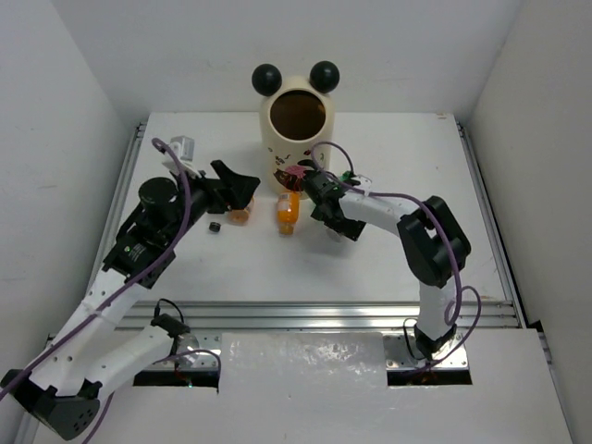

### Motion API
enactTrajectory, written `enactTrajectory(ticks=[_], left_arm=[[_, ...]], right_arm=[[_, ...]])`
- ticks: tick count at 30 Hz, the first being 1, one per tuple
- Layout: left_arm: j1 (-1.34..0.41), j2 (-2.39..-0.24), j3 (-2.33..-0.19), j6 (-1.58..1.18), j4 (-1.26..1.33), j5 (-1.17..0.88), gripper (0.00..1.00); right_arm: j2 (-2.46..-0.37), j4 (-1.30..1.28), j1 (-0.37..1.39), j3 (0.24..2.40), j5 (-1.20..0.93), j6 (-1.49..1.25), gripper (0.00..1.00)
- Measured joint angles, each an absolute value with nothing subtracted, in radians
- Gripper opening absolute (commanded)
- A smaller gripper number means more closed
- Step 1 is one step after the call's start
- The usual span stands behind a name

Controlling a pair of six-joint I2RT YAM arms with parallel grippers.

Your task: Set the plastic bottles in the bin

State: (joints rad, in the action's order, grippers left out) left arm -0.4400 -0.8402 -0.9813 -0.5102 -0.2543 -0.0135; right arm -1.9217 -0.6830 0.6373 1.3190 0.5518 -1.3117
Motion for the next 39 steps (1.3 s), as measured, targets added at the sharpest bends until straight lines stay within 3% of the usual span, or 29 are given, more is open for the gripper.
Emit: enactTrajectory(ticks=[4, 5, 6, 8, 10, 15, 20, 26, 33, 35, 37, 38, 39], left_arm=[[-0.44, -0.849, -0.935, -0.504, -0.292, -0.03, 1.0], [-0.44, -0.851, -0.919, -0.504, -0.303, -0.036, 1.0], [-0.44, -0.849, -0.903, -0.505, -0.315, -0.039, 1.0], [-0.44, -0.839, -0.878, -0.506, -0.328, -0.055, 1.0], [-0.44, -0.83, -0.861, -0.514, -0.324, -0.083, 1.0], [-0.458, -0.844, -0.815, -0.573, -0.241, -0.208, 1.0], [-0.626, -0.95, -0.813, -0.627, -0.142, -0.279, 1.0], [-0.775, -1.039, -0.862, -0.637, -0.147, -0.256, 1.0], [-0.793, -1.084, -0.876, -0.638, -0.131, -0.231, 0.95], [-0.794, -1.096, -0.876, -0.64, -0.131, -0.23, 0.81], [-0.797, -1.1, -0.877, -0.654, -0.125, -0.235, 0.25], [-0.799, -1.1, -0.88, -0.648, -0.121, -0.237, 0.0], [-0.801, -1.098, -0.882, -0.64, -0.118, -0.239, 0.0]], right_arm=[[-1.919, -0.677, 0.637, 1.234, 0.569, -1.357, 0.8], [-1.903, -0.656, 0.637, 1.188, 0.574, -1.363, 0.7], [-1.875, -0.625, 0.637, 1.126, 0.578, -1.363, 0.48], [-1.776, -0.523, 0.639, 0.981, 0.587, -1.335, 0.29], [-1.653, -0.426, 0.644, 0.836, 0.585, -1.254, 0.21], [-1.38, -0.179, 0.73, 0.627, 0.544, -0.873, 0.16], [-1.075, 0.117, 0.881, 0.464, 0.22, -0.445, 0.11], [-0.807, 0.184, 0.876, 0.393, 0.005, -0.264, 0.09], [-0.775, 0.216, 0.893, 0.41, -0.171, -0.204, 0.08], [-0.775, 0.214, 0.891, 0.41, -0.187, -0.2, 0.08], [-0.773, 0.21, 0.887, 0.41, -0.187, -0.2, 0.1], [-0.773, 0.208, 0.887, 0.409, -0.19, -0.197, 0.16], [-0.771, 0.209, 0.886, 0.409, -0.189, -0.194, 0.24]])
